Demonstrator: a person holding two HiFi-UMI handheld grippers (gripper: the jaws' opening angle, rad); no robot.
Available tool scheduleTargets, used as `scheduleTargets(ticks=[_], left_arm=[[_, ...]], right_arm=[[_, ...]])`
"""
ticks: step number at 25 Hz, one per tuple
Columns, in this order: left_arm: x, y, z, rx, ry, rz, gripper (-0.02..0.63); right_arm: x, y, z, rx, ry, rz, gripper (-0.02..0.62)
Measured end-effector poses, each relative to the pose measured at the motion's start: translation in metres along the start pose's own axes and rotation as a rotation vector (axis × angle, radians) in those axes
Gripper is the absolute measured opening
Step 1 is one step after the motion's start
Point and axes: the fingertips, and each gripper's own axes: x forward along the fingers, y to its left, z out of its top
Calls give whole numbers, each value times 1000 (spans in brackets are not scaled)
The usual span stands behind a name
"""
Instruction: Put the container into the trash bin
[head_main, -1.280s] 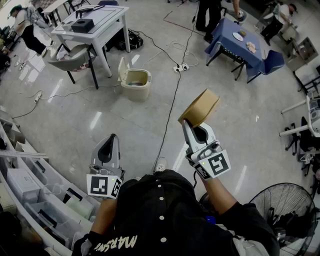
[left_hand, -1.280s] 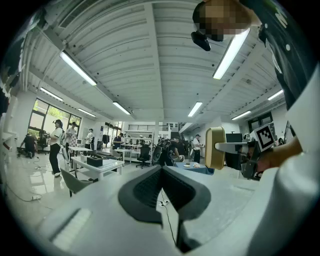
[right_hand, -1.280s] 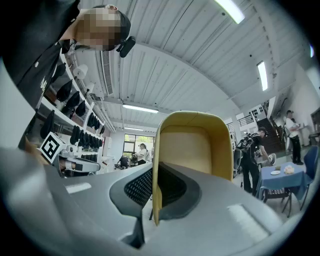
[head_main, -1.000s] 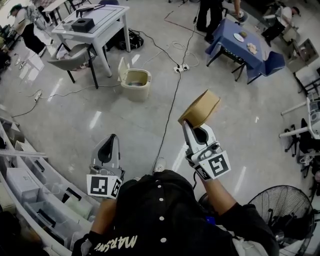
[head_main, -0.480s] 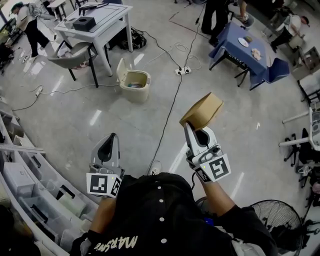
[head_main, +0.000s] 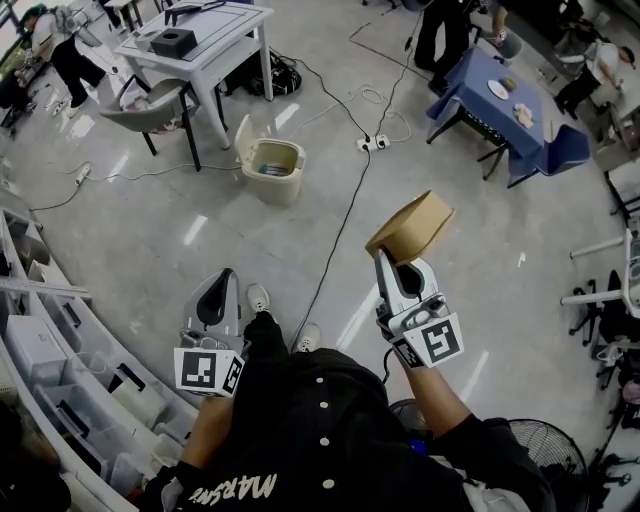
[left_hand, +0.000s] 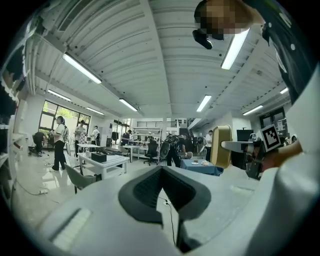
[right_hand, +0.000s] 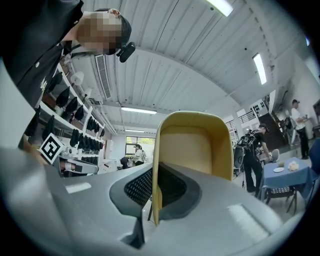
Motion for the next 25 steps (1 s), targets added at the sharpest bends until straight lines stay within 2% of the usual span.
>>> scheduleTargets(ticks=[11, 25], left_arm=[[42, 19, 13, 11, -36, -25, 3], [110, 73, 28, 1, -44, -29, 3]], right_arm=[[30, -21, 3, -23, -6, -14, 23], [114, -45, -1, -25, 7, -13, 23]])
